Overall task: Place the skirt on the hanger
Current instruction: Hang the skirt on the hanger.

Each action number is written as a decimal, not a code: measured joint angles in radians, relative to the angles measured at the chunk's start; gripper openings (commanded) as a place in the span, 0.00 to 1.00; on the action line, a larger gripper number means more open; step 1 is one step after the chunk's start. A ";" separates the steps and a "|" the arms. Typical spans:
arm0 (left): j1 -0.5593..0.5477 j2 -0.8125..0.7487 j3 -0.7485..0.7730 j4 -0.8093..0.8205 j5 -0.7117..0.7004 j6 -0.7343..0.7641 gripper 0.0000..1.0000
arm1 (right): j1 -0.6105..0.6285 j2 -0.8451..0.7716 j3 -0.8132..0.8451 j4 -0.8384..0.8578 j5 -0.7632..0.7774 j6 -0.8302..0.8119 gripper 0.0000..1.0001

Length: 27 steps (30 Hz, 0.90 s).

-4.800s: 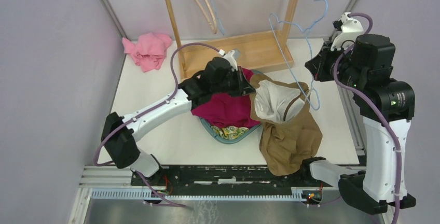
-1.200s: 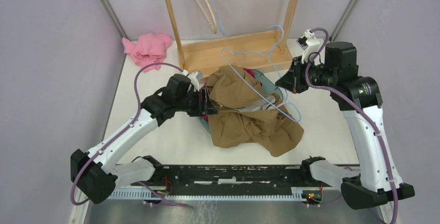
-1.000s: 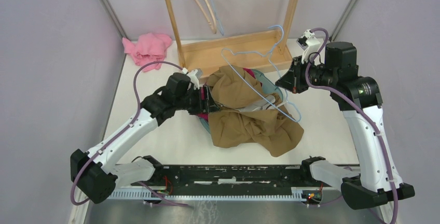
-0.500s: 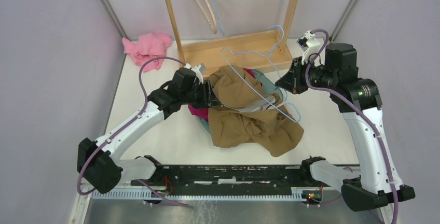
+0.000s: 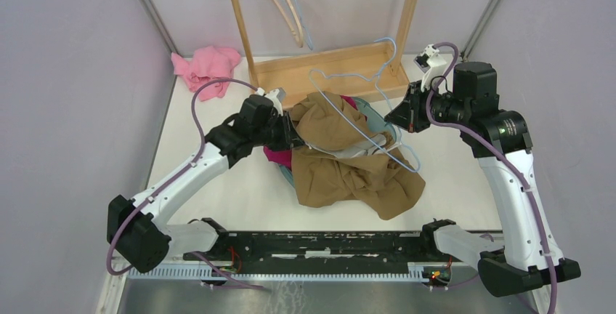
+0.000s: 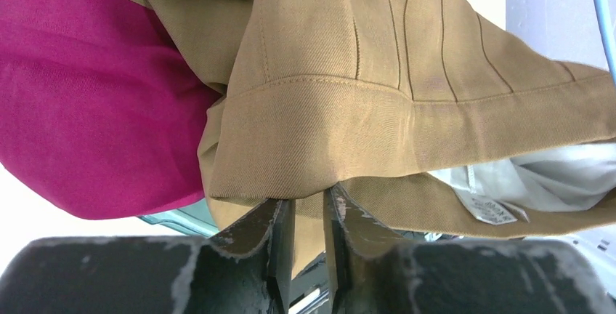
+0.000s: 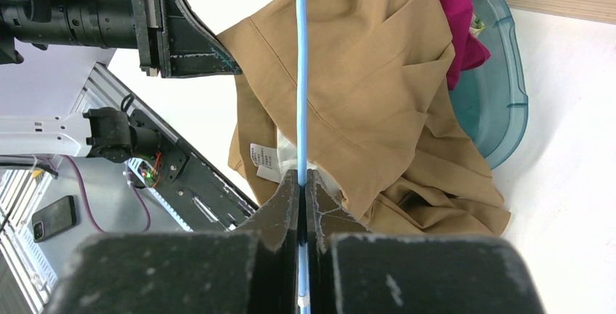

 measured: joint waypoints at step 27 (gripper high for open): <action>0.000 0.127 0.016 0.055 -0.045 -0.008 0.47 | 0.000 -0.019 -0.030 0.017 -0.004 0.007 0.01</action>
